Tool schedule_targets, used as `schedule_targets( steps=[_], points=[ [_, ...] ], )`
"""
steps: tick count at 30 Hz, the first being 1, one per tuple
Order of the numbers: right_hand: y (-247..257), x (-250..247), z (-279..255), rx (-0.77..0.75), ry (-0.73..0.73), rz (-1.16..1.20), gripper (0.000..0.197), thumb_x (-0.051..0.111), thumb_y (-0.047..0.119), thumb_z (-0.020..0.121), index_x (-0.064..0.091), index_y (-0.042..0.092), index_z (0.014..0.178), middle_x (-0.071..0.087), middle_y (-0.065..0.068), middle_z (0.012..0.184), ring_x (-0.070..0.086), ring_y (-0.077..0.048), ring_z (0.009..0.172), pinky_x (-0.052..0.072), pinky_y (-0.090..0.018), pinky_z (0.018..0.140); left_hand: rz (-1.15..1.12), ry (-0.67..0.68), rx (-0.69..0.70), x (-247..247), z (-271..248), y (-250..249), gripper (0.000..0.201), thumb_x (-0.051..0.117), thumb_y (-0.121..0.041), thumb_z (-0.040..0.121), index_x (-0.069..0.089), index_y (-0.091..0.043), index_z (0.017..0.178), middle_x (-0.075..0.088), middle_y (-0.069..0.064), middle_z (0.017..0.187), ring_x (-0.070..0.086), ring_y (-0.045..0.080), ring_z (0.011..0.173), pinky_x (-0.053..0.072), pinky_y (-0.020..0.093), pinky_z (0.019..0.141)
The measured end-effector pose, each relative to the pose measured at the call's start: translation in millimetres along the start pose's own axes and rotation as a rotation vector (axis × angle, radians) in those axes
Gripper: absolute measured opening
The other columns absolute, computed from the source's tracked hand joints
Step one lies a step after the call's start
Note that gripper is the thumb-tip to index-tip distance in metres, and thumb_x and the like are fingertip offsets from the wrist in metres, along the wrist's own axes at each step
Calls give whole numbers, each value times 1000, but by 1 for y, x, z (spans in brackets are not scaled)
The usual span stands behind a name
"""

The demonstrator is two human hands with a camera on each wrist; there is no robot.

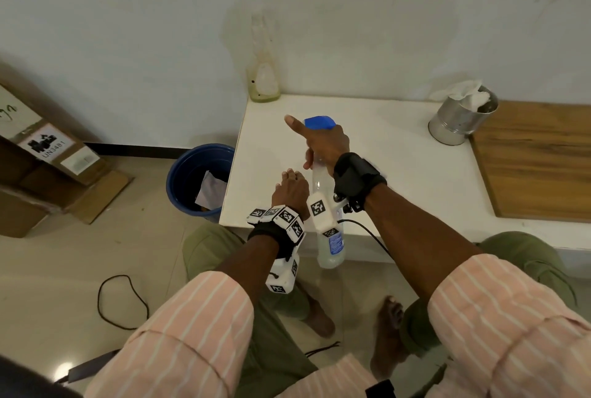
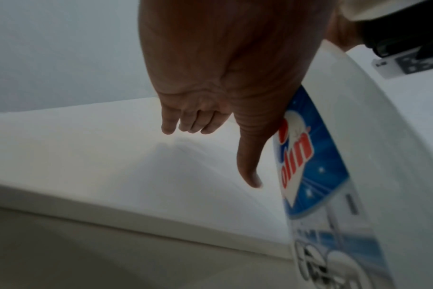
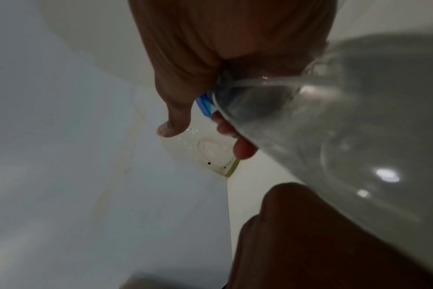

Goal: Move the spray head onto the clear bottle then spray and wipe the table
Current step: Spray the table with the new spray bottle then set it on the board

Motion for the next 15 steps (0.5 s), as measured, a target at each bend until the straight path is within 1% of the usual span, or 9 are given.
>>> schedule_targets(
  steps=[2, 5, 6, 7, 10, 11, 12, 14, 15],
  points=[
    [-4, -9, -1, -3, -15, -7, 74, 68, 82, 52, 55, 13, 74, 59, 0, 50, 61, -18, 43, 60, -35, 64, -14, -5, 12, 1, 1, -7, 71, 54, -12, 94, 14, 4, 150, 10, 20, 160, 9, 30, 150, 24, 43, 120],
    [-7, -19, -1, 25, 54, 20, 83, 69, 80, 54, 63, 14, 103, 74, -3, 71, 66, -22, 49, 60, -34, 63, -35, -26, 9, 3, 1, -16, 72, 57, -14, 92, 17, 3, 150, 13, 20, 160, 12, 30, 150, 25, 43, 119],
    [-9, -21, -1, 26, 61, 12, 84, 69, 80, 55, 63, 15, 107, 75, -4, 73, 67, -23, 49, 60, -33, 63, -40, -31, 4, 4, 1, -17, 72, 57, -14, 91, 18, 3, 149, 14, 20, 159, 13, 30, 150, 25, 43, 119],
    [-10, -23, 0, 20, 54, -4, 81, 68, 80, 56, 63, 14, 103, 75, -5, 71, 67, -23, 49, 60, -33, 64, -43, -34, -1, 4, 2, -18, 72, 57, -14, 91, 19, 3, 149, 15, 20, 159, 14, 31, 150, 26, 43, 119],
    [-11, -22, -2, -15, 31, -95, 70, 65, 81, 58, 54, 14, 73, 65, -5, 54, 66, -22, 48, 56, -33, 67, -47, -47, -14, 6, 3, -18, 71, 57, -16, 92, 20, 2, 149, 17, 20, 159, 16, 31, 149, 27, 43, 118],
    [-10, -20, -2, -22, 39, -111, 69, 65, 81, 59, 53, 14, 72, 64, -4, 54, 66, -22, 48, 56, -32, 67, -56, -55, -18, 6, 4, -18, 72, 58, -19, 92, 20, 0, 150, 17, 20, 159, 17, 30, 149, 28, 43, 118],
    [-9, -18, -3, -23, 60, -104, 70, 66, 80, 59, 56, 13, 77, 68, -4, 57, 66, -22, 48, 57, -32, 66, -65, -62, -19, 7, 5, -16, 73, 59, -22, 91, 20, -2, 151, 18, 19, 159, 17, 30, 149, 28, 43, 118],
    [-6, -12, -3, -10, 113, -64, 78, 69, 78, 56, 61, 12, 96, 74, -4, 69, 68, -22, 49, 61, -33, 66, -71, -60, -21, 8, 6, -14, 76, 61, -21, 90, 18, -7, 152, 18, 19, 159, 16, 30, 149, 28, 43, 118],
    [-6, -9, -3, -8, 118, -64, 79, 70, 79, 55, 61, 12, 98, 74, -4, 69, 68, -22, 49, 62, -34, 67, -67, -57, -19, 8, 6, -13, 76, 62, -19, 90, 19, -7, 151, 18, 19, 159, 17, 30, 149, 28, 43, 118]
  ],
)
Point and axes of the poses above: each hand's wrist, its own z-axis towards the middle knuckle, its own x-axis out of the palm, y = z × x, the point moved 2 cm from there along z, towards the middle knuckle
